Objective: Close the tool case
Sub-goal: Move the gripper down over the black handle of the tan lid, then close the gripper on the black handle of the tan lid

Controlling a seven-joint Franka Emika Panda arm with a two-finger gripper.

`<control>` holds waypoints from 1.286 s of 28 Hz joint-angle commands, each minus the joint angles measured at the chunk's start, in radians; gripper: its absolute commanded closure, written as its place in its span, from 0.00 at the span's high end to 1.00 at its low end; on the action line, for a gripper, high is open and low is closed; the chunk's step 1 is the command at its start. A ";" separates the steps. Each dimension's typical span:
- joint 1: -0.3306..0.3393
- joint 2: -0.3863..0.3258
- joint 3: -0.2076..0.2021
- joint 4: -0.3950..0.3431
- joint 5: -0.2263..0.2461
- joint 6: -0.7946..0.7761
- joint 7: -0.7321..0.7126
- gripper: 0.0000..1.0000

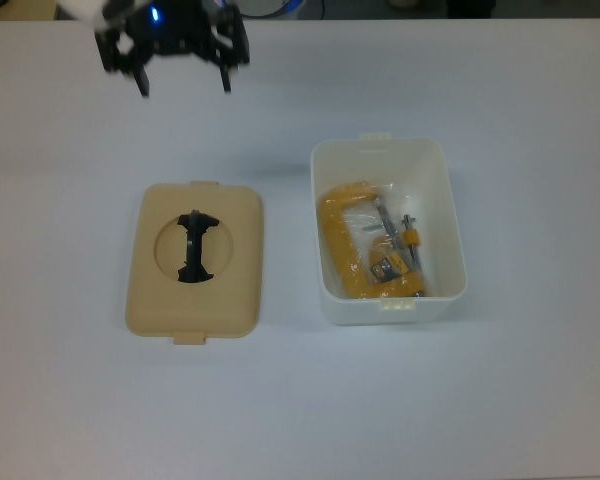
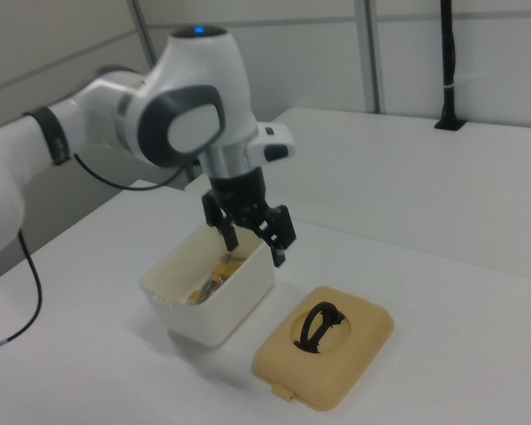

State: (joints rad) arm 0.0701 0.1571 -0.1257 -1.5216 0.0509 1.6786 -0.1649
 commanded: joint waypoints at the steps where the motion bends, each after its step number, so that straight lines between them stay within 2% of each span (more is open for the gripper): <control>1: 0.005 0.042 0.000 -0.032 -0.014 0.095 0.022 1.00; 15: -0.004 0.191 -0.002 -0.048 -0.057 0.257 0.045 1.00; 25: -0.004 0.243 -0.002 -0.051 -0.060 0.303 0.047 1.00; 32: -0.001 0.283 -0.002 -0.049 -0.072 0.360 0.091 0.90; 36: 0.002 0.302 0.000 -0.049 -0.088 0.365 0.099 0.71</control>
State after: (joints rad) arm 0.0653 0.4481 -0.1270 -1.5579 -0.0088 2.0148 -0.1007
